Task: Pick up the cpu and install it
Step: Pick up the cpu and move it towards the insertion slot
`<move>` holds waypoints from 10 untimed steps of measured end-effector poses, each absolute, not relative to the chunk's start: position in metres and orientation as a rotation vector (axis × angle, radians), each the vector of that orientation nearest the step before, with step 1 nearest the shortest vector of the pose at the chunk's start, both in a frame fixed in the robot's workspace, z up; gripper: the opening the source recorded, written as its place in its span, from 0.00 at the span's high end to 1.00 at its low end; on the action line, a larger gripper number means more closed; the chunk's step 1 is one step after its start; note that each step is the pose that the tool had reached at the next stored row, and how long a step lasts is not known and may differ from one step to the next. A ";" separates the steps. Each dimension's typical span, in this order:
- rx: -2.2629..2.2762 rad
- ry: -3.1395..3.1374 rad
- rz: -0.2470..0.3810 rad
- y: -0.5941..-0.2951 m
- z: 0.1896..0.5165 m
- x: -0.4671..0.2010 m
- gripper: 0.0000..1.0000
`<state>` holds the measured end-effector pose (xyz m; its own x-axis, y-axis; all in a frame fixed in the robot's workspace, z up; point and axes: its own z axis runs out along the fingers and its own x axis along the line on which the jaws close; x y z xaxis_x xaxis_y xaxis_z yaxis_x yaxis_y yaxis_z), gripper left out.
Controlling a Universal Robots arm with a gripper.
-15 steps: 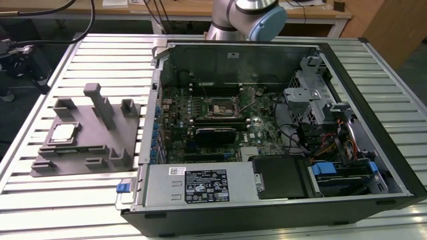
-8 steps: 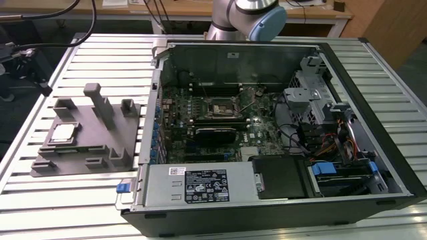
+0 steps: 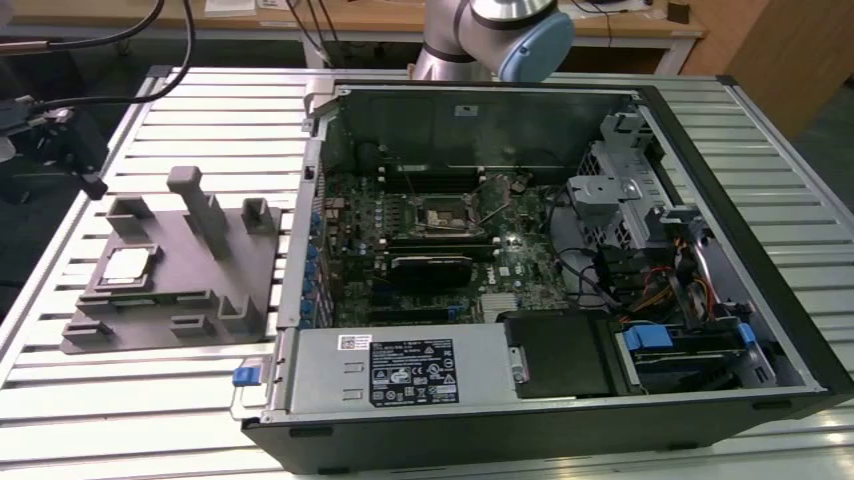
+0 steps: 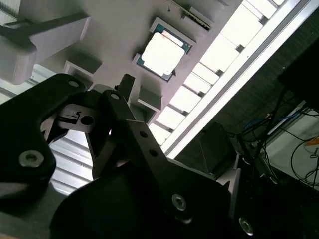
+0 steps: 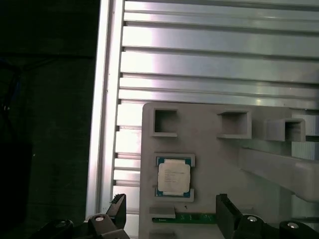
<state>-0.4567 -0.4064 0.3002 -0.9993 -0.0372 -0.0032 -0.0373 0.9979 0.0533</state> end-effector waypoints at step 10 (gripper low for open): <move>-0.087 3.138 0.084 -0.407 0.289 -0.452 0.20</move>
